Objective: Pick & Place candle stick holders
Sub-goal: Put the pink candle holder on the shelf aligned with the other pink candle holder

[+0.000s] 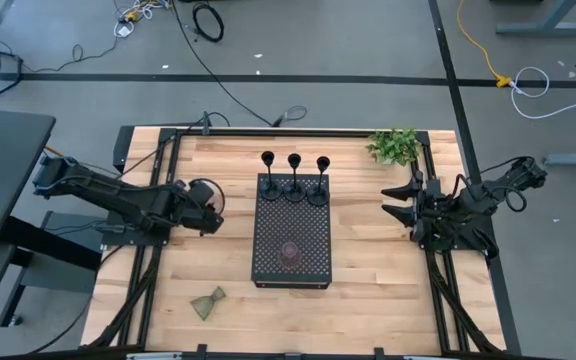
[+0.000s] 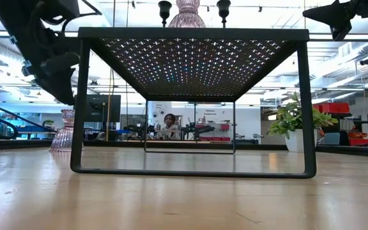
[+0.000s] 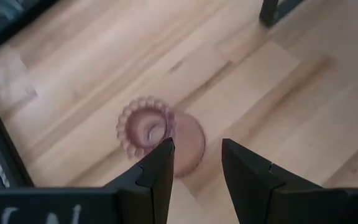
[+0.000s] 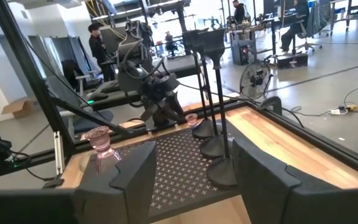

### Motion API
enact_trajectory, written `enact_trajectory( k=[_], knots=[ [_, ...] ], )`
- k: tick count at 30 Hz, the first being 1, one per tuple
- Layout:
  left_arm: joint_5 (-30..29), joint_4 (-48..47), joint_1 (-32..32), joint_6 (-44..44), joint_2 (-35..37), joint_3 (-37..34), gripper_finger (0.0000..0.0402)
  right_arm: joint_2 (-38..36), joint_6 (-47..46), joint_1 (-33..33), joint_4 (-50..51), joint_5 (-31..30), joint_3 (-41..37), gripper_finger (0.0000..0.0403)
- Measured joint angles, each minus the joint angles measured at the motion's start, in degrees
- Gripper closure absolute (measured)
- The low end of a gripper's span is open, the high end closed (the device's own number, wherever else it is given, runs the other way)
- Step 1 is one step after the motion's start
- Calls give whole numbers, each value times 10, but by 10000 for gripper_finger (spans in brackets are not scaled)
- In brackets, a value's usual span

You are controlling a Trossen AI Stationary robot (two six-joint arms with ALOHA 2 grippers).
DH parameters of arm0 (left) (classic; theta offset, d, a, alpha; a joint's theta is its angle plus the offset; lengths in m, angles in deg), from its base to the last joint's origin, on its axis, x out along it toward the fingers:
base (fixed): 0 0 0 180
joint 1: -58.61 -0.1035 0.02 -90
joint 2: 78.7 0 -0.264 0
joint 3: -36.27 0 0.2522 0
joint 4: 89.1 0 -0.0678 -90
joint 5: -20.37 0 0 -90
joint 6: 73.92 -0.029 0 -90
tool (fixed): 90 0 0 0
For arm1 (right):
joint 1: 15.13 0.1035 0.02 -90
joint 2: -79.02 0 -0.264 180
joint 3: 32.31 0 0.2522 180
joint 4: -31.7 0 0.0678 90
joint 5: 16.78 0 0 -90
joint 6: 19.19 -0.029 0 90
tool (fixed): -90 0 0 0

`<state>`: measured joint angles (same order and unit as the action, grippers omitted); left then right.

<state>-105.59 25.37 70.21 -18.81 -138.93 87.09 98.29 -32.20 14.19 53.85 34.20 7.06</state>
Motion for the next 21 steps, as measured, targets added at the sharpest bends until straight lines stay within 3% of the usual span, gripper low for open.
enact_trajectory(
  k=[4,21],
  knots=[
    [39,-9,-15,17,0,0,264,0,0,0,0,0,0,197],
    [87,-17,-15,58,0,0,264,4,0,0,3,0,0,197]
  ],
)
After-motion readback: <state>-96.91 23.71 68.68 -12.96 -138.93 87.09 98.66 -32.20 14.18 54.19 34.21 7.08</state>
